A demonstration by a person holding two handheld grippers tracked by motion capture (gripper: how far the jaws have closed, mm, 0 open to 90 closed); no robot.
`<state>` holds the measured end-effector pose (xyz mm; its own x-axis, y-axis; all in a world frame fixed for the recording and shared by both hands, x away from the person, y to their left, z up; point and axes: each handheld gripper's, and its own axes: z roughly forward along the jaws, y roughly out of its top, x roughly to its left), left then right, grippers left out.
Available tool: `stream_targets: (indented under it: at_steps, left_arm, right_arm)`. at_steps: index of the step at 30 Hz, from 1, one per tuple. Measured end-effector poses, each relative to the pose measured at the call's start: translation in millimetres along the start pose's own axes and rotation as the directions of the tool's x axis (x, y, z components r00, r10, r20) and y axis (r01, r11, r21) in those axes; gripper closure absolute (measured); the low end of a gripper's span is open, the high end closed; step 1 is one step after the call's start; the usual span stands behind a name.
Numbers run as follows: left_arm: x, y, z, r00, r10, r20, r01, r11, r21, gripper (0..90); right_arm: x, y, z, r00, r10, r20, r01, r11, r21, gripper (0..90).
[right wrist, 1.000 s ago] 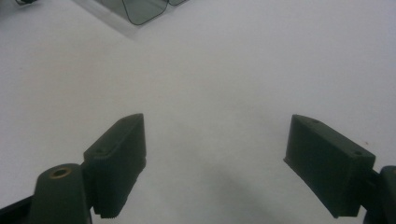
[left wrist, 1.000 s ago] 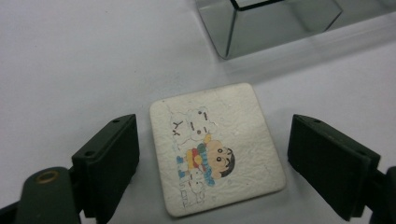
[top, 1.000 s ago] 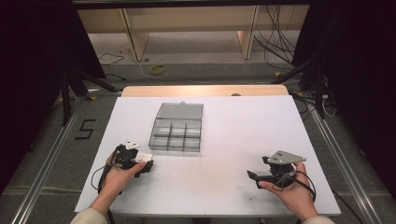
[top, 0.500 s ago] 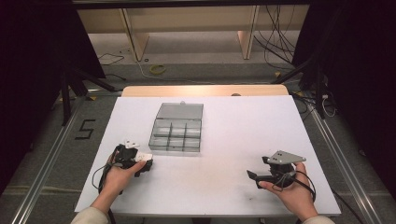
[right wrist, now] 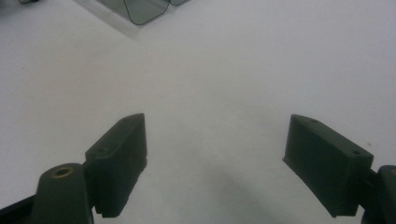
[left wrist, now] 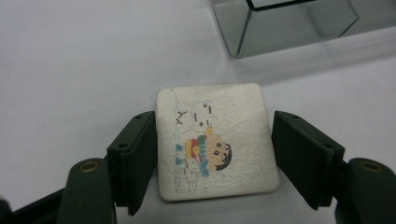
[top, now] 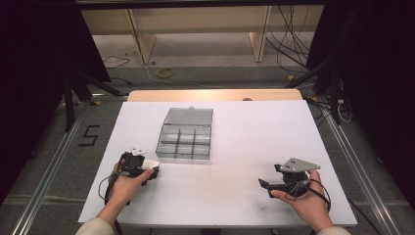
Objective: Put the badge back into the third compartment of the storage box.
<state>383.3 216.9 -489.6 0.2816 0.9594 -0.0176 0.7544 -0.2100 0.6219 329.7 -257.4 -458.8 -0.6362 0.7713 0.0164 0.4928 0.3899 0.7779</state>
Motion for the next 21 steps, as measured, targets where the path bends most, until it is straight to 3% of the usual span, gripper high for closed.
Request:
stream_targets:
  at_steps: [21]
  left_arm:
    - [2.2,0.6,-1.8,0.9999,-0.016,0.005,0.016,0.9999,0.004,32.6]
  right_arm:
    - [0.2,0.7,-0.7,1.0000,0.003,-0.004,-0.003,1.000,-0.001,22.5]
